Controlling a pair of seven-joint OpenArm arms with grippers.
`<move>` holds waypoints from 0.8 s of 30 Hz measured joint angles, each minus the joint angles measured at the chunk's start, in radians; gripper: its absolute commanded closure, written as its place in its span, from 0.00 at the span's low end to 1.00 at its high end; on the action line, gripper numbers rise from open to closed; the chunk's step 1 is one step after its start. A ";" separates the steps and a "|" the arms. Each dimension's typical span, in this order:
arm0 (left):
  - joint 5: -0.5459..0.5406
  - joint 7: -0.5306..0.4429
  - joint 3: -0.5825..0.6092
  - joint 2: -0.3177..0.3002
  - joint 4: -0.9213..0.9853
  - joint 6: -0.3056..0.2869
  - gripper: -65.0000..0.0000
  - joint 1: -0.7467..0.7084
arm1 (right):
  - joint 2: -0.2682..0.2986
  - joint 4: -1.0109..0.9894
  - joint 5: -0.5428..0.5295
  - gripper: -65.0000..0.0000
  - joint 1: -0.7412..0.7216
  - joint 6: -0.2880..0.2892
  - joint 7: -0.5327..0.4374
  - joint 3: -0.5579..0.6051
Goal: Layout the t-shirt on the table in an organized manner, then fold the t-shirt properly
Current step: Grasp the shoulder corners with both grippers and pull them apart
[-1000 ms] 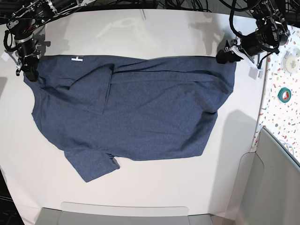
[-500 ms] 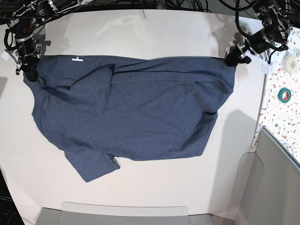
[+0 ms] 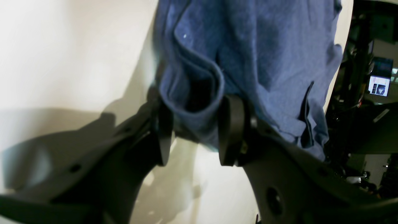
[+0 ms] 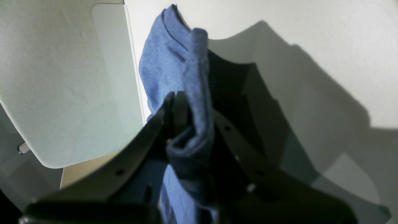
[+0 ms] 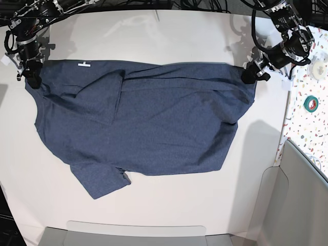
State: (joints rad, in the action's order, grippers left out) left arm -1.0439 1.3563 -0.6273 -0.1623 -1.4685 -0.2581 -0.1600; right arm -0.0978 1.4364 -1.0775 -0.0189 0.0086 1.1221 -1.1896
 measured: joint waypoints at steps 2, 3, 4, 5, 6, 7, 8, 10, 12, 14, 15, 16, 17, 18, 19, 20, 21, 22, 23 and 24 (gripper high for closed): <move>-0.017 0.001 0.000 0.001 0.024 -0.003 0.62 0.006 | 0.000 0.000 0.000 1.00 0.000 0.000 0.000 0.000; -0.029 0.004 -0.003 0.000 0.042 -0.003 0.62 0.019 | 0.000 0.000 0.000 1.00 0.000 0.001 -0.001 0.000; -0.031 0.005 -0.003 -0.002 0.061 -0.004 0.62 0.031 | 0.000 0.000 0.000 1.00 0.000 0.003 -0.001 0.000; -0.030 0.004 -0.003 -0.002 0.074 -0.003 0.62 0.039 | 0.000 0.000 0.000 1.00 0.000 0.003 0.000 0.000; -0.030 0.004 -0.003 -0.002 0.084 -0.004 0.62 0.044 | 0.000 0.000 0.000 1.00 0.000 0.003 0.000 0.000; -0.030 0.004 -0.003 -0.002 0.088 -0.003 0.62 0.045 | 0.000 0.000 0.000 1.00 0.000 0.003 0.000 0.000; -0.031 0.002 -0.003 -0.004 0.089 -0.003 0.62 0.044 | 0.000 0.000 0.000 1.00 0.000 0.003 0.000 0.000; -0.031 0.000 -0.003 -0.004 0.090 -0.005 0.68 0.043 | 0.000 0.000 0.000 1.00 0.000 0.003 0.001 0.000; -0.016 0.005 -0.003 -0.004 0.089 -0.007 0.82 0.043 | 0.000 0.000 0.000 1.00 0.000 0.003 0.001 0.000; 0.001 0.012 -0.001 -0.004 0.089 -0.006 0.99 0.043 | 0.000 0.000 -0.002 1.00 0.002 0.003 0.003 0.000; 0.000 0.011 -0.001 -0.004 0.089 -0.008 1.00 0.043 | 0.000 0.000 -0.005 1.00 0.002 0.004 0.003 0.000; -0.001 0.012 -0.001 -0.004 0.088 -0.007 1.00 0.043 | 0.000 0.000 -0.008 1.00 0.002 0.004 0.000 0.000; 0.000 0.011 -0.001 -0.004 0.086 -0.007 1.00 0.043 | 0.000 0.000 -0.010 1.00 0.003 0.005 0.001 0.000; 0.000 0.011 -0.001 -0.004 0.085 -0.008 1.00 0.041 | 0.001 0.000 -0.018 1.00 0.006 0.012 0.009 0.000; 0.000 0.012 -0.001 -0.004 0.078 -0.008 1.00 0.035 | 0.006 0.000 -0.036 1.00 0.014 0.023 0.019 0.001; 0.002 0.012 -0.001 -0.004 0.063 -0.006 1.00 0.023 | 0.014 0.000 -0.060 1.00 0.025 0.023 0.024 0.006; 0.013 0.013 0.000 -0.007 0.040 0.000 1.00 0.003 | 0.020 0.000 -0.080 1.00 0.034 0.023 0.027 0.008; 0.005 0.011 0.000 -0.008 0.016 0.000 1.00 -0.022 | 0.031 0.000 -0.090 1.00 0.044 0.023 0.036 0.012; -0.002 0.012 -0.001 -0.011 -0.010 0.001 1.00 -0.042 | 0.040 0.003 -0.091 1.00 0.052 0.019 0.038 0.019; 0.000 0.014 -0.002 -0.014 -0.036 0.000 1.00 -0.064 | 0.042 0.016 -0.097 1.00 0.060 0.022 0.037 0.024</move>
State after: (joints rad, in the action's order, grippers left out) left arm -1.0435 1.3701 -0.6289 -0.1761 -1.5047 -0.2581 -0.2245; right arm -0.0555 1.4525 -1.1740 0.0406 0.0303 1.1587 -1.1656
